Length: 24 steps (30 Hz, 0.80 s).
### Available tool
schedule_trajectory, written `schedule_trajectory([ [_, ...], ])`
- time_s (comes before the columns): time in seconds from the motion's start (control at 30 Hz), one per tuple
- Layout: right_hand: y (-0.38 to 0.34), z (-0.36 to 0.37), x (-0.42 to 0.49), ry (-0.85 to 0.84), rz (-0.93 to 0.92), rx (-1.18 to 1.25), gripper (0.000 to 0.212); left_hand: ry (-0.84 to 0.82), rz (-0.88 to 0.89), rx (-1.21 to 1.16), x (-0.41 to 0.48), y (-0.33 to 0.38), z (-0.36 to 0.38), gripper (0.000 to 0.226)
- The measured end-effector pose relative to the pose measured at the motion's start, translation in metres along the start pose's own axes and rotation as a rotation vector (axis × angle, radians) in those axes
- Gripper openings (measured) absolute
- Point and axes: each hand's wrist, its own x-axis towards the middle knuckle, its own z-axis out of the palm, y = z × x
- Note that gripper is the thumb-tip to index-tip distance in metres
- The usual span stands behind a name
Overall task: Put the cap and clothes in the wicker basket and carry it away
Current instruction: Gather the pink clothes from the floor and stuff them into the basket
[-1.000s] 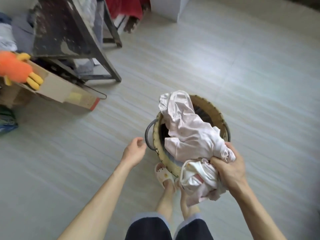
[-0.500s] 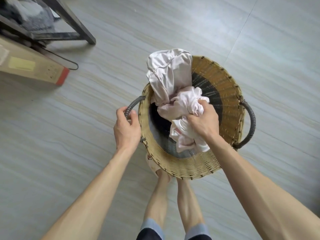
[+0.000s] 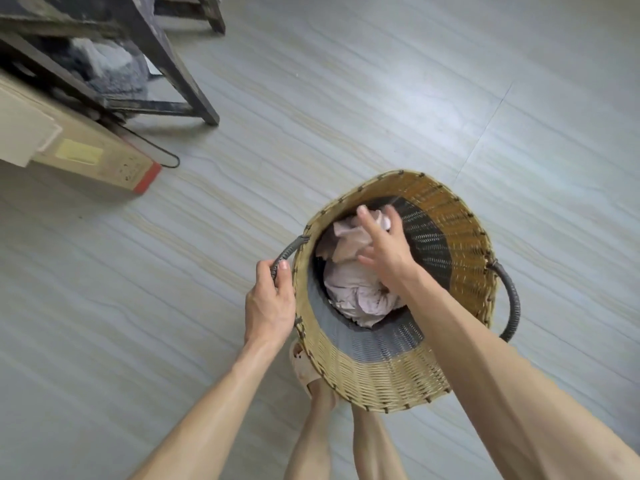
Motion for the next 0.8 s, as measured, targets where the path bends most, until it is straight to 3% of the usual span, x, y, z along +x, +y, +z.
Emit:
schedule_trajectory([
  [0.1,0.000,0.012,0.016,0.076,-0.031,-0.542,0.040,0.006,-0.002,-0.013,-0.002,0.003,0.002,0.033],
  [0.13,0.003,0.012,0.017,0.102,-0.057,-0.717,0.032,0.004,-0.007,-0.012,-0.002,0.004,0.003,0.034],
  [0.27,0.026,-0.008,-0.011,0.061,-0.069,-1.049,0.042,-0.013,-0.035,-0.016,-0.006,0.000,0.002,0.038],
  [0.4,0.047,-0.056,-0.076,0.127,-0.158,-1.061,0.043,-0.069,-0.089,-0.062,-0.012,-0.003,0.000,0.036],
  [0.57,0.065,-0.141,-0.147,0.524,-0.398,-0.987,0.037,-0.099,-0.104,-0.054,-0.015,0.000,-0.003,0.036],
  [0.67,0.081,-0.178,-0.153,0.654,-0.269,-0.877,0.045,-0.088,-0.111,-0.054,-0.020,0.003,-0.004,0.035],
  [0.8,0.090,-0.187,-0.142,0.548,-0.081,-0.567,0.060,-0.115,-0.144,-0.050,-0.022,0.004,-0.006,0.036],
])
